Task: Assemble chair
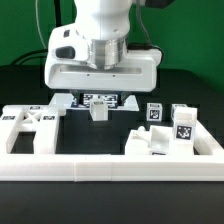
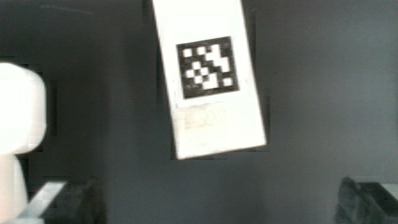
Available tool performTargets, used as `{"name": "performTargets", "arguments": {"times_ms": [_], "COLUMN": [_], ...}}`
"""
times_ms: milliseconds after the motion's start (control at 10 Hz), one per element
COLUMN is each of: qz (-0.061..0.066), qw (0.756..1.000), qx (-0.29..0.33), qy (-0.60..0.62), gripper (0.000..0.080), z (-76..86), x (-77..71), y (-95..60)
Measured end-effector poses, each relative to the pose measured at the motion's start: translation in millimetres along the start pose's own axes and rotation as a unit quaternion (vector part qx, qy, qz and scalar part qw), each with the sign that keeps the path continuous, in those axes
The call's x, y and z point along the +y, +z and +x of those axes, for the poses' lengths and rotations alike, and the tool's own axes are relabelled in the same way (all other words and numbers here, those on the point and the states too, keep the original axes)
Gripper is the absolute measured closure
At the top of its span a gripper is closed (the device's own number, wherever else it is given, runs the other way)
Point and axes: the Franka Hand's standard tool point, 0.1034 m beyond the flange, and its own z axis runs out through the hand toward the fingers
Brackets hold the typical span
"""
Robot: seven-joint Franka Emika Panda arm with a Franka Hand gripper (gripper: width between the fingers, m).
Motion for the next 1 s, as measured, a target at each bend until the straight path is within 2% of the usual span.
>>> {"name": "performTargets", "arguments": {"times_ms": [200,400,500,700,800,1000], "qz": [0.002,0.002,0.003,0.001,0.004,0.005], "qw": [0.998,0.995,0.989,0.981,0.973,0.966], "qx": [-0.058,-0.103,-0.146,-0.192,-0.229,-0.258], "qy": [-0.004,-0.011,-0.009,-0.010,-0.019,-0.032], "gripper": [0.0151,0.0151,0.0151,0.0151,0.0151,0.0151], "z": [-4.7,-0.9,-7.1,-4.2,-10.2,-4.8], "x": [-0.1,3.2,3.6,1.4,-1.6,-4.2], "y": [3.9,16.0,19.3,24.6,25.5,27.3]}}
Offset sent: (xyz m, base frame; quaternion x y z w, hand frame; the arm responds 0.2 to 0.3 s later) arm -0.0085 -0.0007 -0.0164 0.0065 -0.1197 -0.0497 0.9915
